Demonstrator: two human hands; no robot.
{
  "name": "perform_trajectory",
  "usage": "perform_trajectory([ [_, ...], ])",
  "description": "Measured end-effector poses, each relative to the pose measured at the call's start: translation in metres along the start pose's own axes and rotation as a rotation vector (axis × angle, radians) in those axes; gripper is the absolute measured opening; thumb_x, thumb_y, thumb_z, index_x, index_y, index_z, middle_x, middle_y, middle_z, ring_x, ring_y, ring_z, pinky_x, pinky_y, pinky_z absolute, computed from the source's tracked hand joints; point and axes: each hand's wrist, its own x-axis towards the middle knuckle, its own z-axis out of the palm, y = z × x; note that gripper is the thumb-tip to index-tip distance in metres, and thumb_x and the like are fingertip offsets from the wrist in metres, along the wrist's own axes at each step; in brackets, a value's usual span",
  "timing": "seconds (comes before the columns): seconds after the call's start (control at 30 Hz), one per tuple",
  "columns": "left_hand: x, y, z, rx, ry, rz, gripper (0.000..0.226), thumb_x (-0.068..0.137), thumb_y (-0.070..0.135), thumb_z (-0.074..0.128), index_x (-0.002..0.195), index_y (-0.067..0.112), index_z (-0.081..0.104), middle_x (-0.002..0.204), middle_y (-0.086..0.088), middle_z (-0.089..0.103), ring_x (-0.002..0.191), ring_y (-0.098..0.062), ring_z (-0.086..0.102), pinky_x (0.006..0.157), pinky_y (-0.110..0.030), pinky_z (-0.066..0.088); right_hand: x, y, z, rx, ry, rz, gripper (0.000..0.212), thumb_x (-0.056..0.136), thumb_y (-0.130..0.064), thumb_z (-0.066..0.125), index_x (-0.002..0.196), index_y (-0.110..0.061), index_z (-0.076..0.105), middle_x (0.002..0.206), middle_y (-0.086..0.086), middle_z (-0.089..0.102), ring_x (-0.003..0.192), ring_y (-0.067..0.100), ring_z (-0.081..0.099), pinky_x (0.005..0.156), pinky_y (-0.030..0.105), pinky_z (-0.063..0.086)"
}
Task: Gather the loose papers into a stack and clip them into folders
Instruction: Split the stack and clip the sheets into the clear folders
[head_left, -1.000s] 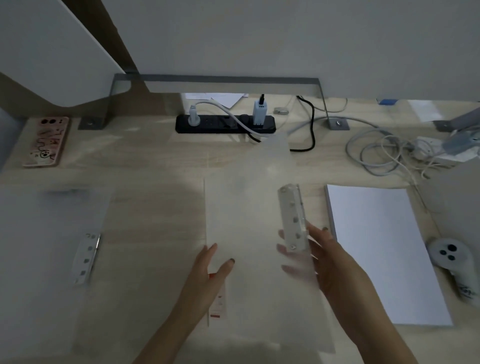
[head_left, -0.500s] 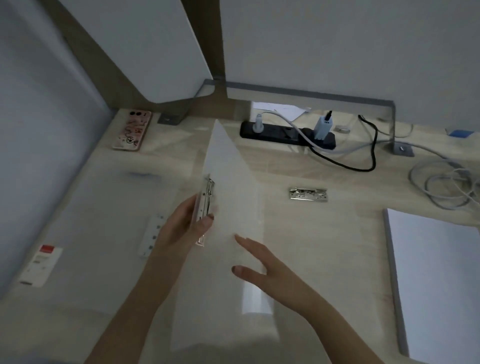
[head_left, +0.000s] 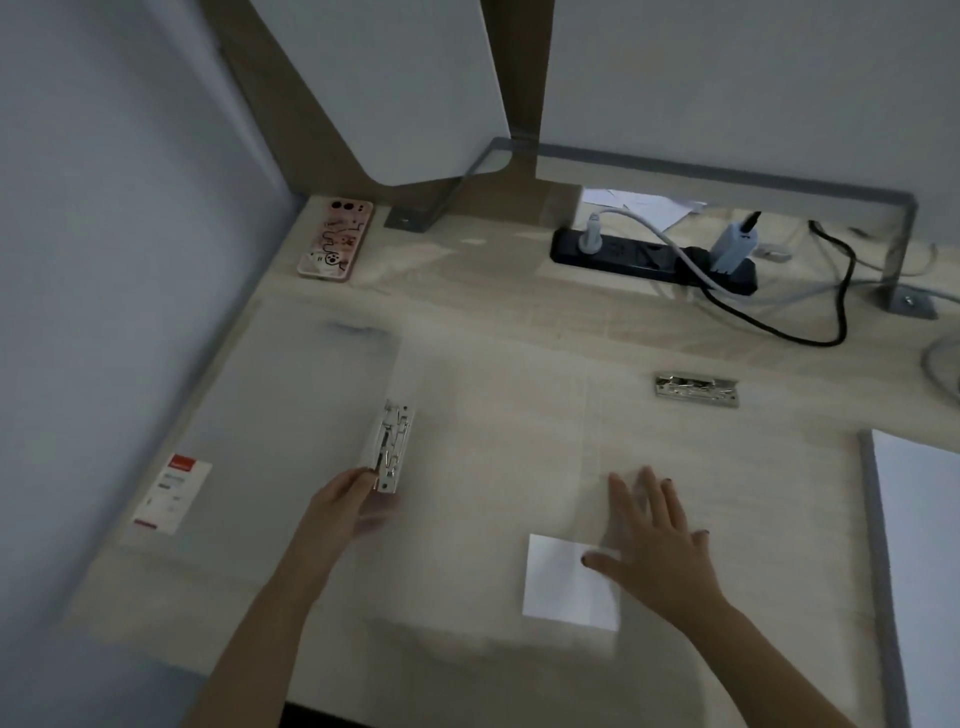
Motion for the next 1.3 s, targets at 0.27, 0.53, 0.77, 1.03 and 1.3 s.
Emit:
perform_trajectory([
  [0.27,0.004,-0.019,0.003,0.068,0.116,0.159,0.012,0.092,0.003,0.05,0.094,0.004,0.062,0.064,0.007,0.067,0.052,0.008,0.059,0.053,-0.004,0.044,0.0,-0.001,0.0,-0.041,-0.015,0.012,0.098,0.079,-0.072,0.043,0.145,-0.032,-0.018,0.155,0.002,-0.026,0.144,0.025,-0.02,0.11,0.058,0.019],
  [0.53,0.009,-0.022,-0.005,0.041,0.059,0.13,0.009,0.089,0.009,0.057,0.091,0.011,0.065,0.066,0.011,0.07,0.063,0.006,0.063,0.059,-0.004,0.046,0.0,-0.003,0.002,-0.074,-0.013,0.02,0.1,0.077,-0.074,0.041,0.145,-0.031,-0.019,0.155,0.004,-0.027,0.144,0.026,-0.019,0.11,0.057,0.021],
  [0.77,0.011,-0.02,-0.011,-0.018,-0.089,0.051,0.019,0.093,0.015,0.05,0.093,0.011,0.068,0.081,0.01,0.073,0.075,0.006,0.063,0.062,0.0,0.042,0.0,-0.004,0.004,-0.067,-0.013,0.023,0.101,0.076,-0.075,0.04,0.145,-0.032,-0.019,0.154,0.004,-0.028,0.144,0.026,-0.02,0.11,0.057,0.02],
  [1.03,0.01,-0.02,-0.009,-0.015,-0.1,0.103,0.023,0.094,0.005,0.045,0.09,0.013,0.066,0.07,0.019,0.072,0.069,0.011,0.063,0.062,-0.001,0.043,0.0,-0.004,0.003,-0.065,-0.019,0.024,0.101,0.076,-0.076,0.04,0.145,-0.031,-0.02,0.154,0.005,-0.029,0.143,0.027,-0.021,0.112,0.058,0.017],
  [1.3,0.008,-0.021,-0.006,0.106,-0.047,0.174,0.016,0.093,0.013,0.051,0.087,0.01,0.066,0.069,0.015,0.071,0.068,0.005,0.061,0.057,-0.002,0.042,-0.002,-0.001,0.002,-0.072,-0.026,0.033,0.101,0.076,-0.076,0.039,0.145,-0.031,-0.021,0.154,0.005,-0.028,0.144,0.027,-0.02,0.111,0.056,0.02],
])
